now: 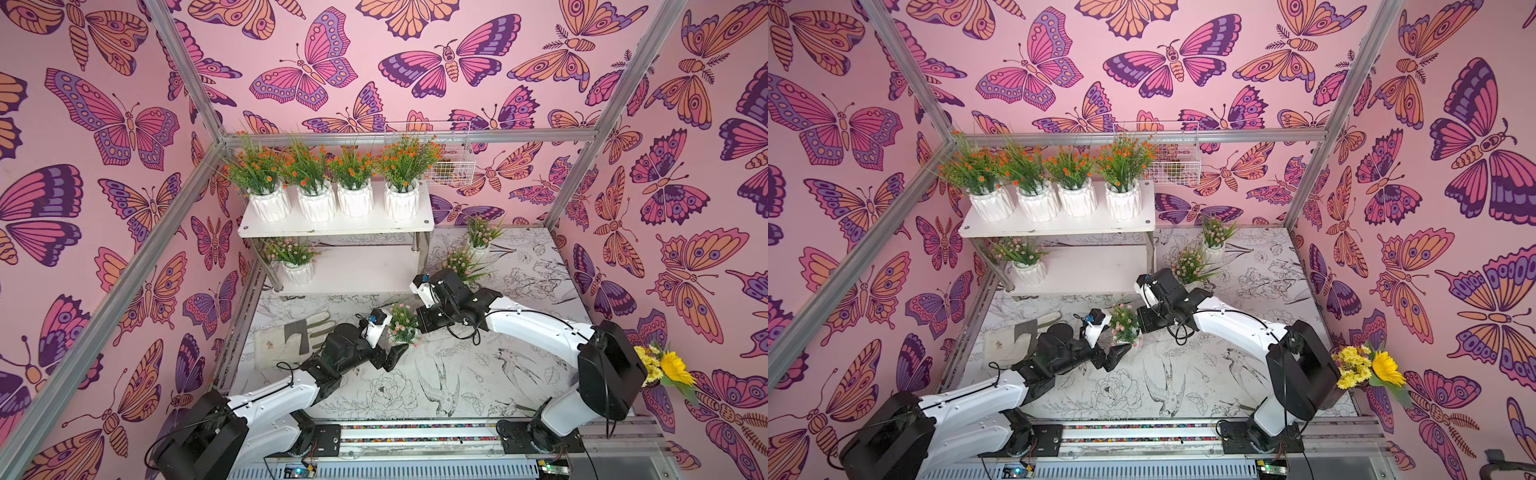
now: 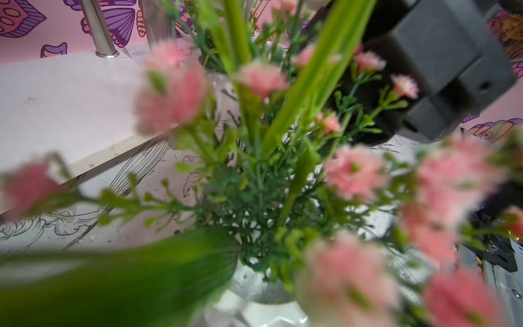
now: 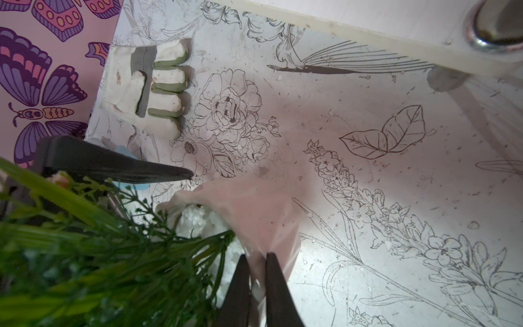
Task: Place the baby's breath potted plants on the rack by color
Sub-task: Pick up the baby's breath potted plant from the center of the board.
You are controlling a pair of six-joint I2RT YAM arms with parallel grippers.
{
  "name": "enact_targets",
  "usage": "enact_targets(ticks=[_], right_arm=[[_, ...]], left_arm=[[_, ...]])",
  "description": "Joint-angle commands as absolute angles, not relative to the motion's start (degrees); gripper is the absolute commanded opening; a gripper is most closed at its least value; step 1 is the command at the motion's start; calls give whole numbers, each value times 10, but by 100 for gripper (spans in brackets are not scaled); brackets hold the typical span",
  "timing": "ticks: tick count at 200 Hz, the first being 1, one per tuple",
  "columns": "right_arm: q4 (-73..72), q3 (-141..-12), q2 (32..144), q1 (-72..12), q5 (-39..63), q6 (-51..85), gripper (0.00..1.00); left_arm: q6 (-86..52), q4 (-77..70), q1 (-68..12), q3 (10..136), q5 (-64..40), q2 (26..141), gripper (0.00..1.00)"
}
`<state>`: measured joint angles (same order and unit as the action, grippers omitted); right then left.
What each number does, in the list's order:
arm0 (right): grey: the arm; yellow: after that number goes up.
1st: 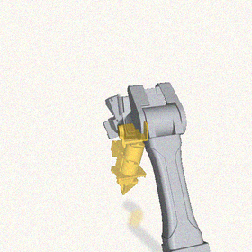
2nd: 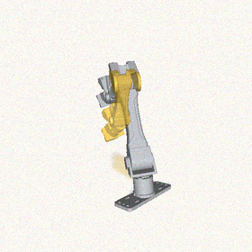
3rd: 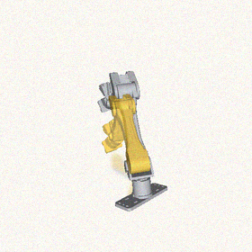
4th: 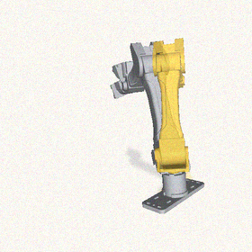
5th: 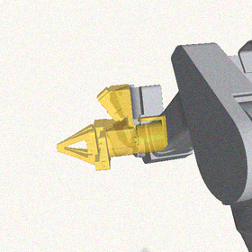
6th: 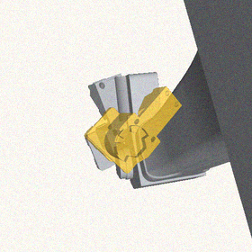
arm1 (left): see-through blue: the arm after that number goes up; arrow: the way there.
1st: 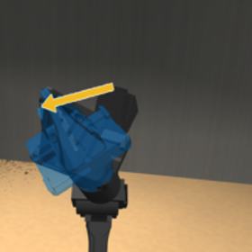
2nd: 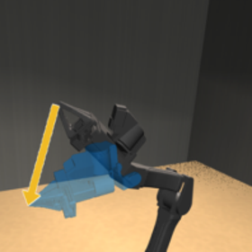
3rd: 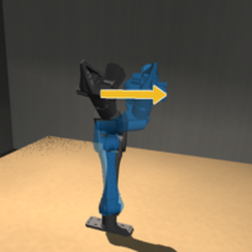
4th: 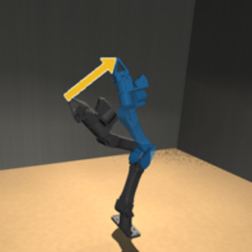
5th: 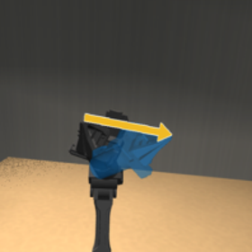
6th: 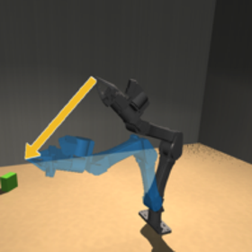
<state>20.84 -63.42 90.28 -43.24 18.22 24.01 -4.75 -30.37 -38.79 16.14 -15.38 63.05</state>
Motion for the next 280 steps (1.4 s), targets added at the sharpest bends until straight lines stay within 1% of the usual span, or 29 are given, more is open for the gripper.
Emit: enact_targets(ticks=[1, 150, 177, 210, 234, 250, 261, 272, 280], right_arm=[[193, -644, 882, -438, 205, 245, 0], [176, -642, 888, -461, 237, 258, 0], [176, -642, 888, -461, 236, 259, 0], [173, -637, 888, -464, 238, 258, 0], [171, -632, 889, -465, 237, 257, 0], [167, -628, 889, -465, 236, 258, 0], [165, -625, 891, -465, 236, 258, 0], [162, -624, 892, -465, 233, 258, 1], [159, -621, 892, -465, 233, 259, 3]], left_arm=[[-38, -317, -392, 175, -172, 643, 99], [-38, -336, -395, 183, -166, 661, 99], [-38, -337, -395, 183, -162, 661, 98], [-41, -341, -395, 180, -156, 660, 92], [-43, -345, -395, 177, -156, 660, 81], [-45, -346, -395, 178, -152, 661, 78], [-46, -347, -395, 178, -152, 663, 74], [-51, -349, -395, 181, -147, 668, 71], [-55, -350, -395, 183, -142, 673, 66]])
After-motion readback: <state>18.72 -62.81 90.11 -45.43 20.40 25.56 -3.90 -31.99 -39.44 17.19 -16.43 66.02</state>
